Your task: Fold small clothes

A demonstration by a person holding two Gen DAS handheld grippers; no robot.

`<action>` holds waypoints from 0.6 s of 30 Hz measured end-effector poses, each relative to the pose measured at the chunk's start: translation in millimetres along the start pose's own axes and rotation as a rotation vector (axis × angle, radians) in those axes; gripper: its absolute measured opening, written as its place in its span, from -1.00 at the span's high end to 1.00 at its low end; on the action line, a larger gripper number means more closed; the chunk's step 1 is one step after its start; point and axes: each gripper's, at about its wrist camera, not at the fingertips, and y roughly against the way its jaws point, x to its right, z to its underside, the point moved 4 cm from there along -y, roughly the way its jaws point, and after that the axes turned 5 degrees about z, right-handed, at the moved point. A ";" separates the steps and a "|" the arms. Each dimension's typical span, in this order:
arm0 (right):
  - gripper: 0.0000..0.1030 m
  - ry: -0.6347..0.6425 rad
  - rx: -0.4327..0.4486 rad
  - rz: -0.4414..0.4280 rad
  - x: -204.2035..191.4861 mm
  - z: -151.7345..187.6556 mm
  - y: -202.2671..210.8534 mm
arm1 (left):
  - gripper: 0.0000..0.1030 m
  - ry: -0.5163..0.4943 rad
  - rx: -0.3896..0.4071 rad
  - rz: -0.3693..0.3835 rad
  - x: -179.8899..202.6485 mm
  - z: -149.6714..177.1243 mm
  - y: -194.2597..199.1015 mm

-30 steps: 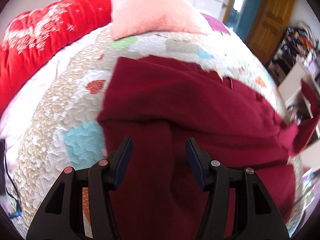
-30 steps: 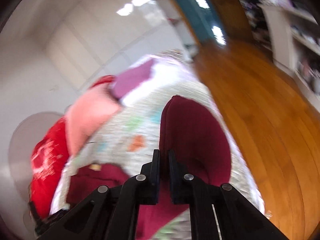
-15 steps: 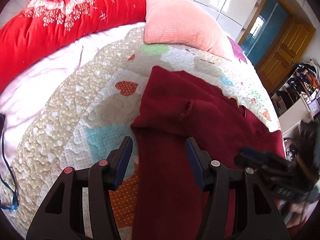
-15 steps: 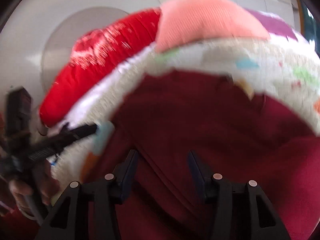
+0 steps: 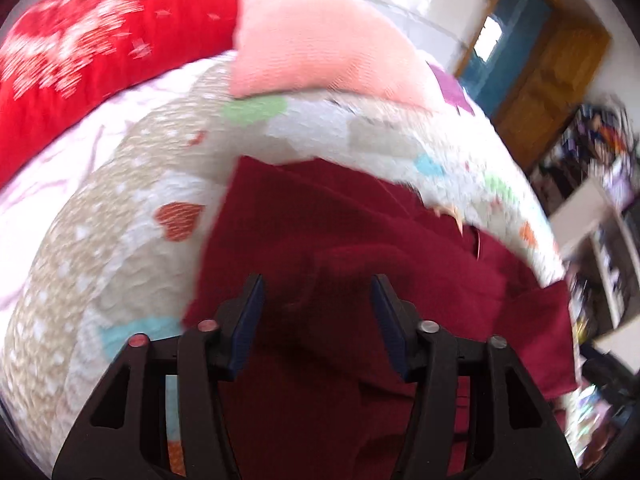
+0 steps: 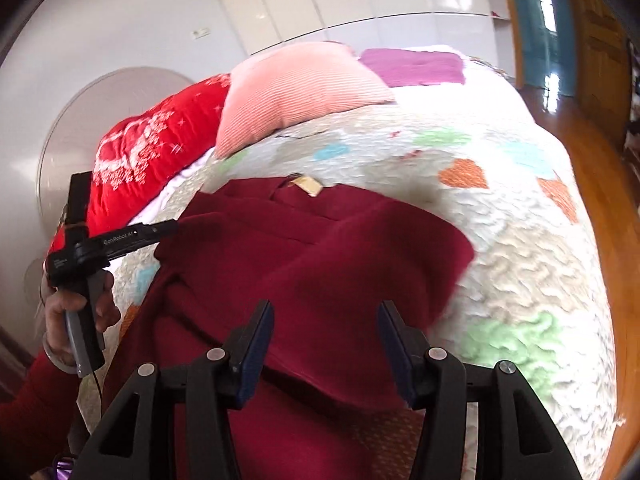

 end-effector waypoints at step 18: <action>0.20 0.133 -0.107 0.276 -4.7 -14.5 -73.2 | 0.73 -0.063 0.045 -0.230 -39.5 -21.3 -6.5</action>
